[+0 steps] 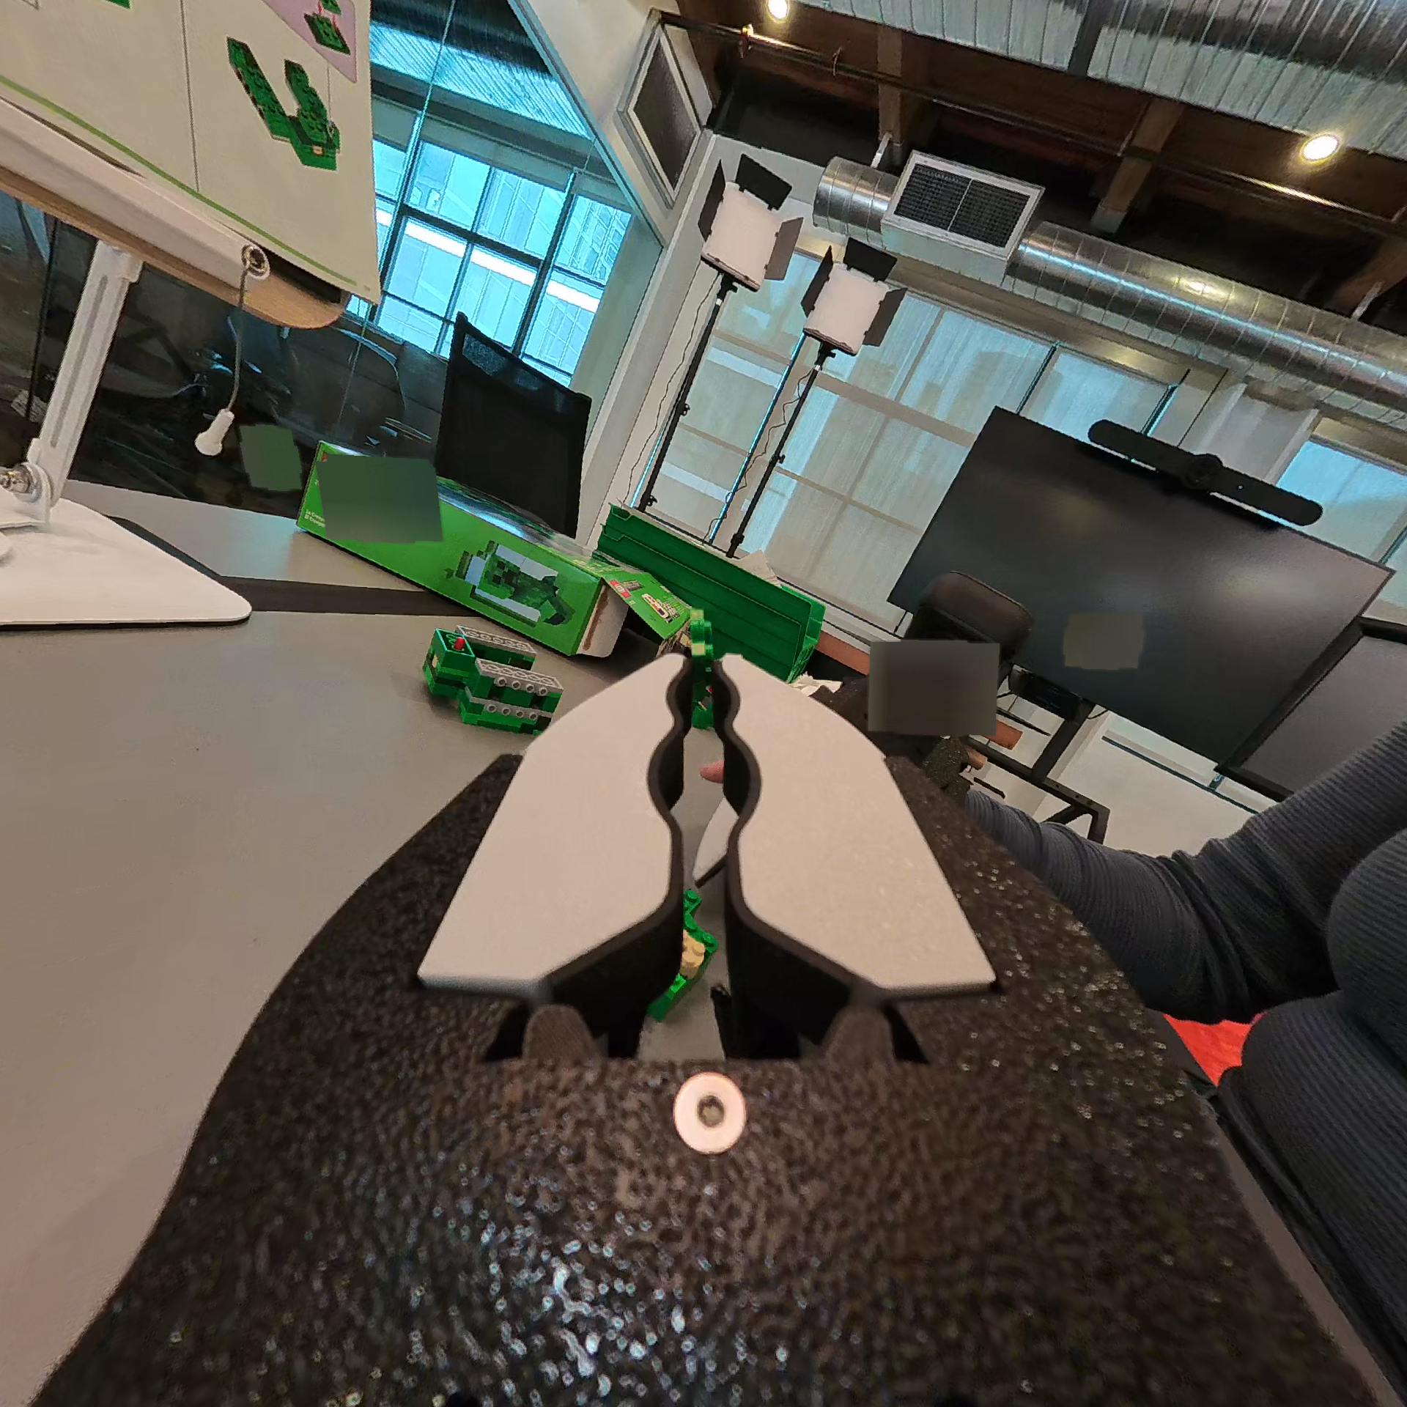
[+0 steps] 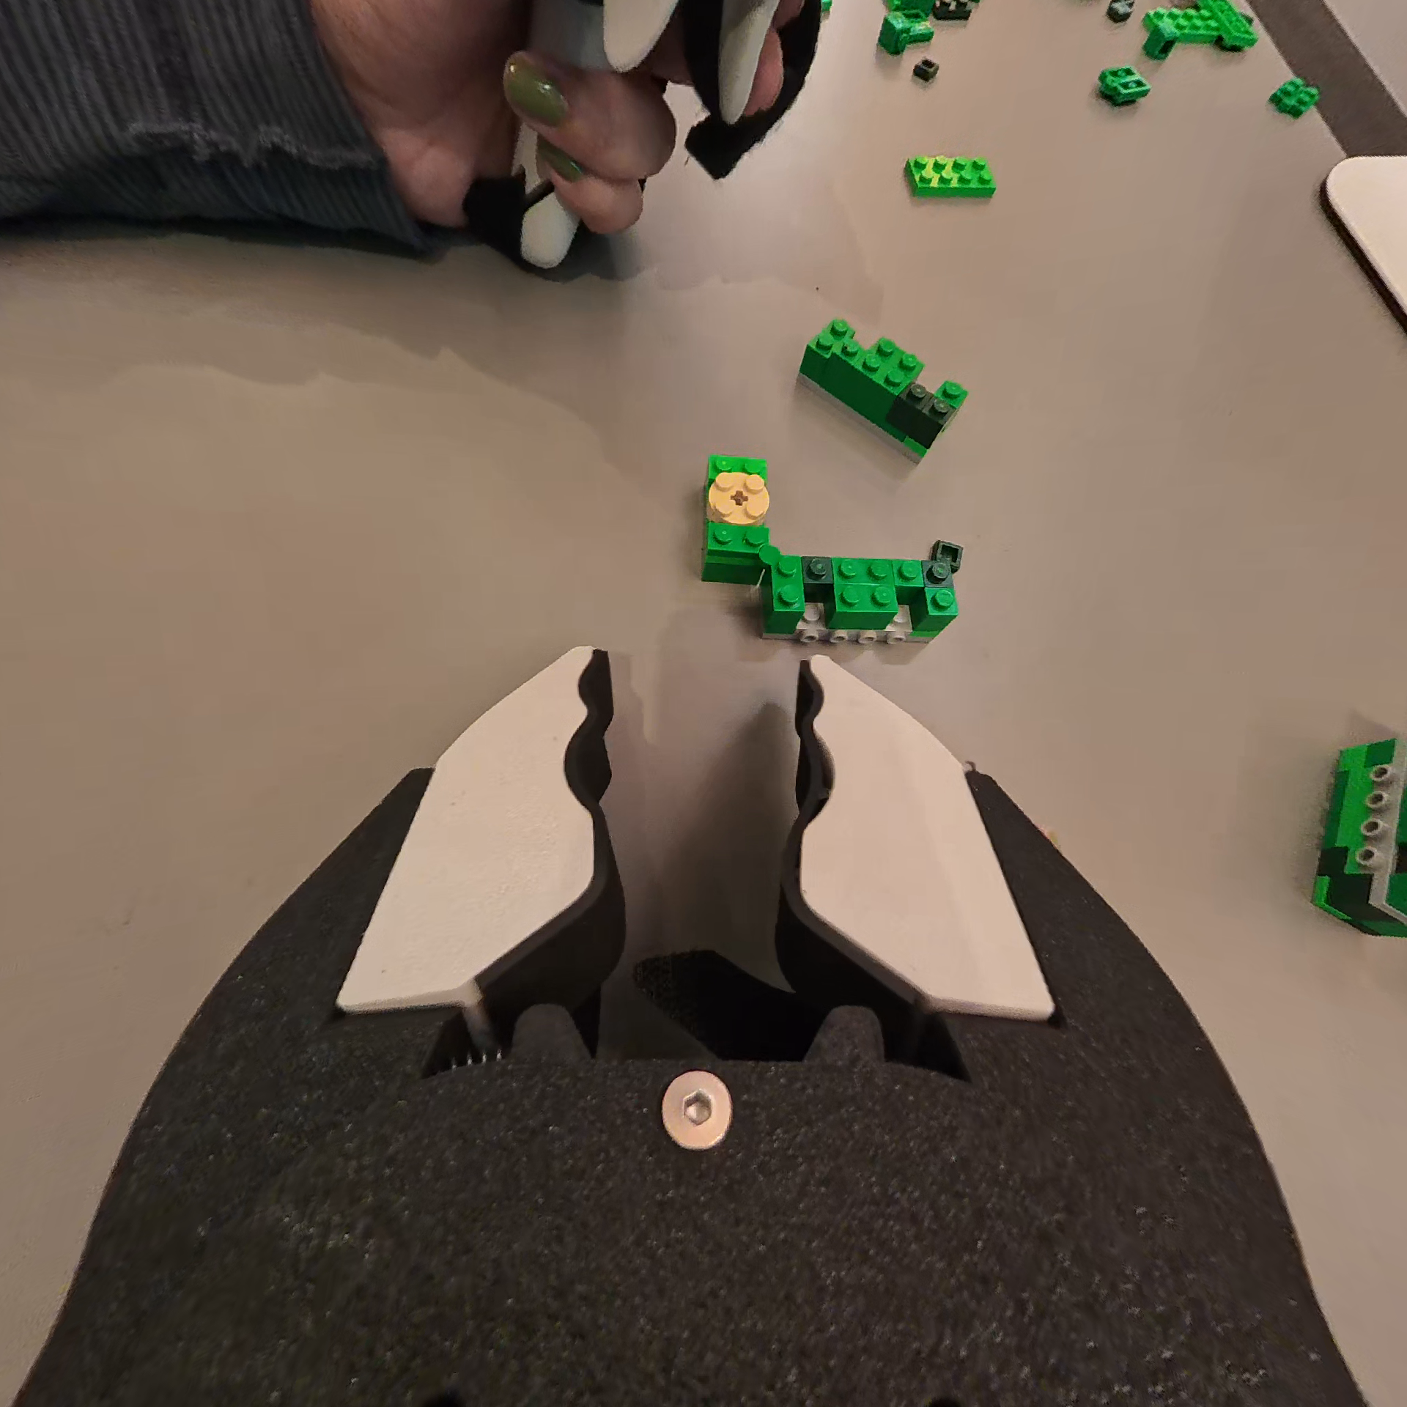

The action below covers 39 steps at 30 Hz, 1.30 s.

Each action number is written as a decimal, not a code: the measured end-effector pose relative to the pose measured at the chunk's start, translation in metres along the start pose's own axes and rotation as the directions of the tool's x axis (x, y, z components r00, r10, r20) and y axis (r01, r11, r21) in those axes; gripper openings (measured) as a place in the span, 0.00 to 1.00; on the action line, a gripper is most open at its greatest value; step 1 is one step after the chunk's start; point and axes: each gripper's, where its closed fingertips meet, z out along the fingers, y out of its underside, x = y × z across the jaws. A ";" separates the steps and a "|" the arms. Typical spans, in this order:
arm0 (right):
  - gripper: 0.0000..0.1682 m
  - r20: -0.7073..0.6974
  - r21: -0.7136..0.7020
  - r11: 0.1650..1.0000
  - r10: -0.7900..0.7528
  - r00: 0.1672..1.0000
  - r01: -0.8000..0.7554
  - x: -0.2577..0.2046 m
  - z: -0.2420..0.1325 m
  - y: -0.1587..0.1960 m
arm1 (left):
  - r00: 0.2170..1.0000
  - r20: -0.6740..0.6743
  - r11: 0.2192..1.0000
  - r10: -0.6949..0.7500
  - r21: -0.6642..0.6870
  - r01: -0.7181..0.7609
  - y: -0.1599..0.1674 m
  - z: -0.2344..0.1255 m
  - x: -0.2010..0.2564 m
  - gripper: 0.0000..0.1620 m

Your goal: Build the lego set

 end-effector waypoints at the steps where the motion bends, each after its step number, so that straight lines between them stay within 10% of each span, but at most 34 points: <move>1: 0.27 -0.007 0.001 1.000 0.000 1.000 0.000 0.001 0.000 0.000 | 1.000 0.001 1.000 -0.009 -0.007 0.009 0.001 0.000 -0.001 0.03; 8: 0.27 -0.038 0.008 1.000 -0.009 0.999 0.009 0.003 -0.001 -0.001 | 0.989 0.025 0.973 -0.146 -0.179 0.148 0.024 0.004 -0.004 0.03; 19: 0.15 -0.142 0.082 0.986 -0.132 0.981 0.145 -0.005 0.010 -0.027 | 0.817 0.132 0.714 -0.561 -0.422 0.558 0.067 -0.012 -0.002 0.02; 39: 0.11 -0.114 -0.085 0.978 -0.201 0.973 0.192 0.001 0.032 -0.024 | 0.742 0.172 0.567 -0.648 -0.541 0.621 0.090 -0.019 0.013 0.02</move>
